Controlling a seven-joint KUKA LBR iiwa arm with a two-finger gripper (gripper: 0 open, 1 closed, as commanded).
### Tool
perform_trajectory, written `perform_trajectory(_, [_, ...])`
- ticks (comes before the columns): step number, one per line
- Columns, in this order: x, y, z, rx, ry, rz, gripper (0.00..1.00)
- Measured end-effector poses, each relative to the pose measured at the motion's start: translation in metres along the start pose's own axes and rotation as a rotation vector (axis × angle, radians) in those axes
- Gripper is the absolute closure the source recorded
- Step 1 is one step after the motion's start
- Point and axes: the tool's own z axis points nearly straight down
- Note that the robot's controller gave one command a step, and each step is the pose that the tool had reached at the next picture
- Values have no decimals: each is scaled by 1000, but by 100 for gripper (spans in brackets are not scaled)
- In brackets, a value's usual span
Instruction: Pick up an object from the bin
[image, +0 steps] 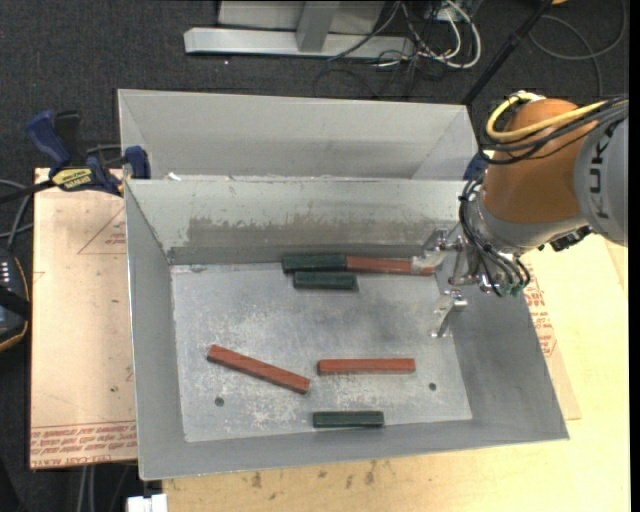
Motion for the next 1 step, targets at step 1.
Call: perform_trajectory(1, [0,0,0,0,0,0,0])
